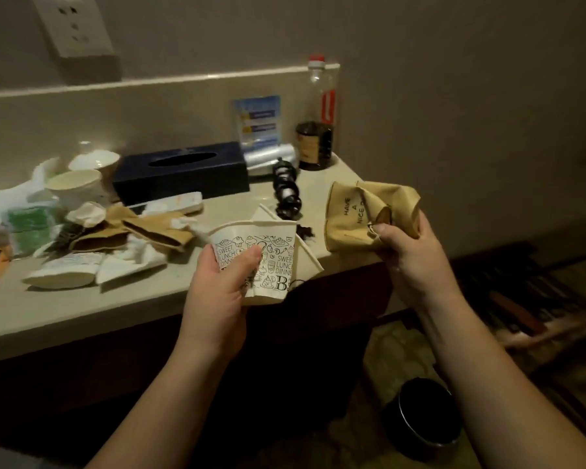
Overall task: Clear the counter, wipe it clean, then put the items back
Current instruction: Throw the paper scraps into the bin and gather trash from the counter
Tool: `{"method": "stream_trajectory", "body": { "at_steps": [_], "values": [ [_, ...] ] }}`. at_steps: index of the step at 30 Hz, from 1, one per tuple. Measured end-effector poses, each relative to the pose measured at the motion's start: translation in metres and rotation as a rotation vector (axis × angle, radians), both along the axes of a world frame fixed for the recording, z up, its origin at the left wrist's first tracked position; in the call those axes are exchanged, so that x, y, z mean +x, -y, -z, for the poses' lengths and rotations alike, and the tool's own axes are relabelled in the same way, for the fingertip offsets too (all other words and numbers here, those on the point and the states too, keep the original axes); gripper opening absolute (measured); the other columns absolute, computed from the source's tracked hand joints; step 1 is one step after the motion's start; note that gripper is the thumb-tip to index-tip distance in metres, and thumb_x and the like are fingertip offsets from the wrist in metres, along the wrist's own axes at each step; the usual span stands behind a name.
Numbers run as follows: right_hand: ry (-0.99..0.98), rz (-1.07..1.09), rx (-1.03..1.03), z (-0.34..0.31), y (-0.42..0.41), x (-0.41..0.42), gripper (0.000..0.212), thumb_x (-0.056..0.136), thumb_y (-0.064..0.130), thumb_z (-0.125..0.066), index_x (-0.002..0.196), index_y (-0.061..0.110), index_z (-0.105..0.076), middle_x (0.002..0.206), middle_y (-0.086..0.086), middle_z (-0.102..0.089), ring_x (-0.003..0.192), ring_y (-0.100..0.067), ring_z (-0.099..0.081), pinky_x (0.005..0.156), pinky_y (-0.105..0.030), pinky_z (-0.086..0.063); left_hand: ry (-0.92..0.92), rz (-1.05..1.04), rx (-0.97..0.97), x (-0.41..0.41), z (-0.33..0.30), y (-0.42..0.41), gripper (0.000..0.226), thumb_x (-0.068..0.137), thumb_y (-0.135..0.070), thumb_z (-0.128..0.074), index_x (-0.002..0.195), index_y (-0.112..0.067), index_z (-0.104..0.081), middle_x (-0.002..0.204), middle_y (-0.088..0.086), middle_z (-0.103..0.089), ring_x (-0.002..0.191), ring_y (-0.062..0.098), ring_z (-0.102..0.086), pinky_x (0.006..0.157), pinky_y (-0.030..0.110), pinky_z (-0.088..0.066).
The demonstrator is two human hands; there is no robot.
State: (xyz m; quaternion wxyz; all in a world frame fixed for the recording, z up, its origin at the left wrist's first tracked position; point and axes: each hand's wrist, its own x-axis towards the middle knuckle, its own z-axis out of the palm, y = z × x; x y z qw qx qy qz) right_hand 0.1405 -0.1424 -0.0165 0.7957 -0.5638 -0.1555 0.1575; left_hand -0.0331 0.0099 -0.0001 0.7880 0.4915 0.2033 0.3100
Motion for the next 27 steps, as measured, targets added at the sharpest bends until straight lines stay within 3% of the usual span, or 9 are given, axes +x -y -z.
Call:
{"method": "stream_trajectory", "body": {
  "at_steps": [2, 5, 11, 14, 16, 21, 25, 27],
  "values": [
    [-0.034, 0.042, -0.042, 0.019, 0.034, 0.013, 0.055, 0.068, 0.018, -0.077, 0.119, 0.024, -0.058, 0.114, -0.007, -0.067, 0.109, -0.027, -0.063, 0.094, -0.043, -0.050, -0.023, 0.038, -0.002, 0.022, 0.010, 0.027, 0.030, 0.090, -0.006, -0.056, 0.120, -0.009, -0.052, 0.105, 0.017, -0.071, 0.093, 0.031, -0.071, 0.069, 0.040, -0.060],
    [-0.099, 0.096, -0.073, 0.048, 0.088, 0.043, 0.050, 0.076, 0.011, -0.073, 0.121, 0.021, -0.055, 0.115, -0.008, -0.066, 0.111, -0.029, -0.062, 0.097, -0.045, -0.049, -0.070, 0.062, 0.005, 0.061, 0.027, 0.070, 0.028, 0.089, -0.004, -0.057, 0.117, -0.007, -0.053, 0.103, 0.016, -0.072, 0.088, 0.028, -0.072, 0.062, 0.034, -0.058],
    [-0.217, 0.125, -0.178, 0.106, 0.207, 0.112, 0.041, 0.083, 0.007, -0.068, 0.115, 0.031, -0.057, 0.116, -0.005, -0.066, 0.107, -0.024, -0.065, 0.089, -0.042, -0.054, -0.213, 0.114, 0.030, 0.148, 0.075, 0.168, 0.028, 0.089, -0.005, -0.060, 0.116, -0.012, -0.055, 0.103, 0.008, -0.073, 0.092, 0.025, -0.072, 0.072, 0.040, -0.058],
    [-0.250, 0.167, -0.346, 0.147, 0.263, 0.148, 0.039, 0.080, 0.018, -0.074, 0.104, 0.043, -0.058, 0.113, 0.005, -0.067, 0.107, -0.019, -0.063, 0.091, -0.043, -0.053, -0.330, 0.135, 0.029, 0.193, 0.119, 0.211, 0.028, 0.090, -0.006, -0.061, 0.117, -0.013, -0.054, 0.104, 0.007, -0.073, 0.091, 0.025, -0.072, 0.074, 0.044, -0.058],
    [-0.273, 0.186, -0.463, 0.176, 0.291, 0.164, 0.044, 0.072, 0.031, -0.078, 0.108, 0.045, -0.057, 0.113, 0.009, -0.067, 0.108, -0.017, -0.062, 0.094, -0.045, -0.051, -0.424, 0.139, 0.033, 0.214, 0.153, 0.229, 0.029, 0.089, -0.008, -0.063, 0.116, -0.014, -0.053, 0.105, 0.008, -0.072, 0.091, 0.024, -0.072, 0.075, 0.046, -0.058],
    [-0.373, 0.140, -0.741, 0.253, 0.352, 0.189, 0.054, 0.084, 0.023, -0.071, 0.132, 0.023, -0.047, 0.113, 0.006, -0.061, 0.097, -0.011, -0.057, 0.084, -0.031, -0.044, -0.735, 0.211, 0.041, 0.258, 0.261, 0.277, 0.037, 0.079, -0.020, -0.068, 0.113, -0.017, -0.054, 0.107, 0.010, -0.070, 0.091, 0.027, -0.071, 0.078, 0.055, -0.057],
    [-0.459, 0.065, -0.876, 0.319, 0.371, 0.199, 0.055, 0.085, 0.018, -0.068, 0.135, 0.020, -0.045, 0.113, 0.002, -0.058, 0.086, -0.006, -0.053, 0.068, -0.024, -0.039, -0.943, 0.246, 0.061, 0.278, 0.339, 0.298, 0.036, 0.081, -0.023, -0.069, 0.112, -0.017, -0.052, 0.104, 0.007, -0.069, 0.088, 0.025, -0.070, 0.081, 0.049, -0.057],
    [-0.491, 0.027, -0.916, 0.354, 0.374, 0.203, 0.054, 0.085, 0.015, -0.068, 0.134, 0.018, -0.044, 0.108, 0.003, -0.057, 0.086, -0.008, -0.053, 0.070, -0.025, -0.038, -1.026, 0.265, 0.084, 0.288, 0.377, 0.304, 0.034, 0.083, -0.021, -0.068, 0.112, -0.015, -0.052, 0.100, 0.005, -0.069, 0.087, 0.023, -0.069, 0.081, 0.045, -0.057]
  ]
}}
